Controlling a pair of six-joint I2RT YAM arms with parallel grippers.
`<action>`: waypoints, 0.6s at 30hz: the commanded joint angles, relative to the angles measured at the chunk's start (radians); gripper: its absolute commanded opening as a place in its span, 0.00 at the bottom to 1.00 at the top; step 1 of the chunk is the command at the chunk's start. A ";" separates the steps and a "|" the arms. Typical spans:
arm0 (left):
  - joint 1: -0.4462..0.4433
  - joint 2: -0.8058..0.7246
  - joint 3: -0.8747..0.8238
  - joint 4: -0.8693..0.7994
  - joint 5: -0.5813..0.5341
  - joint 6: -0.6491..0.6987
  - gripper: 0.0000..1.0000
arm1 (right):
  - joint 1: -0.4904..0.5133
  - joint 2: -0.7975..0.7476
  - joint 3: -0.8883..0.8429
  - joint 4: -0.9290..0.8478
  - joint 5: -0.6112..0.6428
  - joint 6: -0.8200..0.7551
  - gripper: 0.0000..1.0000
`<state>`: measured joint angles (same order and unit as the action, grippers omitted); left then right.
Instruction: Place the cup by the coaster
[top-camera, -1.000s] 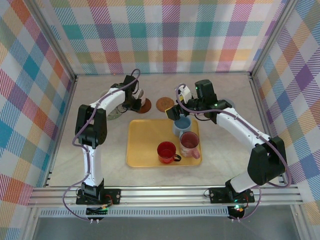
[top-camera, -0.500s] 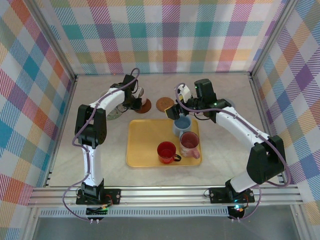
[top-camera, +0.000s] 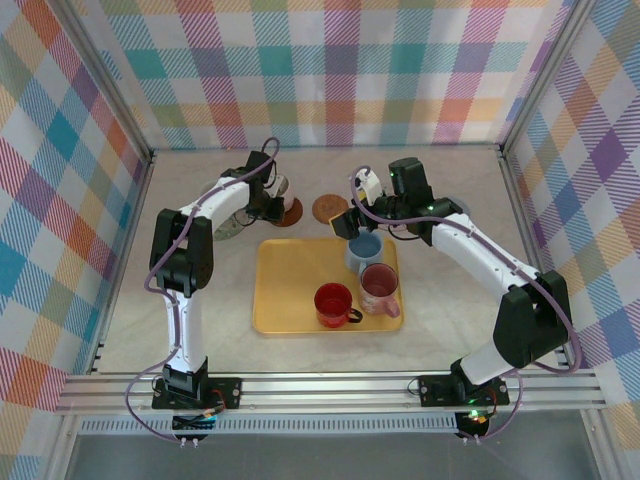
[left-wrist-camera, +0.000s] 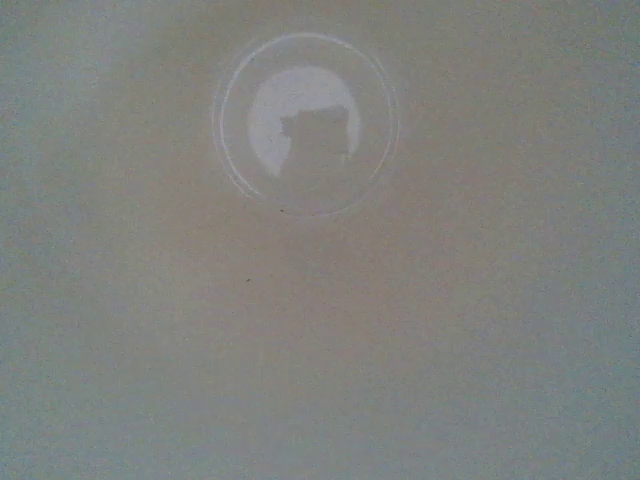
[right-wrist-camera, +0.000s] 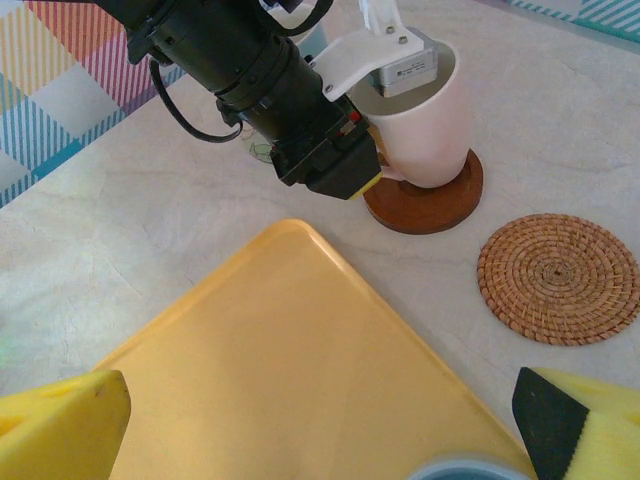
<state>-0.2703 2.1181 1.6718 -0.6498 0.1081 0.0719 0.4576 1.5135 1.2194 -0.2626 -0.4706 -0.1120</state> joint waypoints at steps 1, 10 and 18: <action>0.009 -0.010 -0.016 0.024 0.008 0.001 0.07 | 0.000 0.007 0.000 0.021 -0.023 0.006 0.99; 0.002 -0.025 -0.017 0.010 0.005 0.000 0.10 | 0.000 -0.008 -0.019 0.029 -0.019 0.006 0.99; -0.012 -0.032 -0.008 -0.016 -0.005 0.006 0.12 | 0.000 -0.016 -0.033 0.023 -0.016 -0.006 0.99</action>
<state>-0.2745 2.1178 1.6714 -0.6502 0.1066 0.0719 0.4576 1.5135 1.2026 -0.2584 -0.4717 -0.1120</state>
